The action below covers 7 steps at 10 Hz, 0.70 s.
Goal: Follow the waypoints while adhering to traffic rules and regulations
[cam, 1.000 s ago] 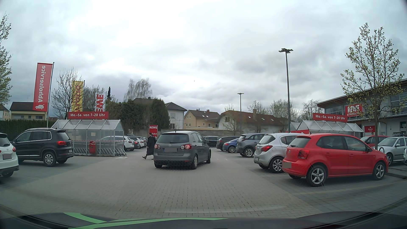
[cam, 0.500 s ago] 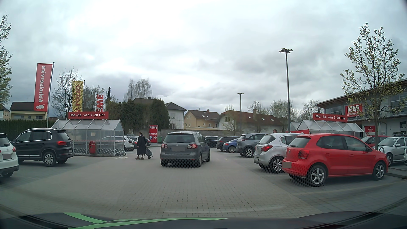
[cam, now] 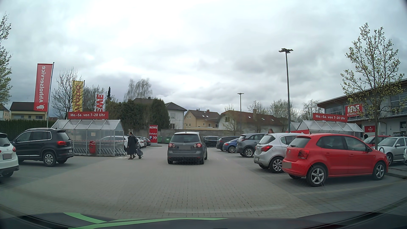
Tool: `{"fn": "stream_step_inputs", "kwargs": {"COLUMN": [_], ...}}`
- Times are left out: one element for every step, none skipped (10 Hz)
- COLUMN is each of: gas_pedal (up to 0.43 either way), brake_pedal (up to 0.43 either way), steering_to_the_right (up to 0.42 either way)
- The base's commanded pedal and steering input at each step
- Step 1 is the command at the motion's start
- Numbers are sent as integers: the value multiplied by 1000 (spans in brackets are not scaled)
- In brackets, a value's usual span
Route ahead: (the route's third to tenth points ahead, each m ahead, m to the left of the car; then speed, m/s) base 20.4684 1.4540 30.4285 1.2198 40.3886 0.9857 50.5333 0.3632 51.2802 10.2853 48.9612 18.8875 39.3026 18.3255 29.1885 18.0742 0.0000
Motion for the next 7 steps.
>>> {"fn": "stream_step_inputs", "kwargs": {"gas_pedal": [0,0,0,0,0,0,0], "brake_pedal": [213,213,207,207,183,165,146], "steering_to_the_right": [-3,-3,-3,-3,-3,-3,-3]}}
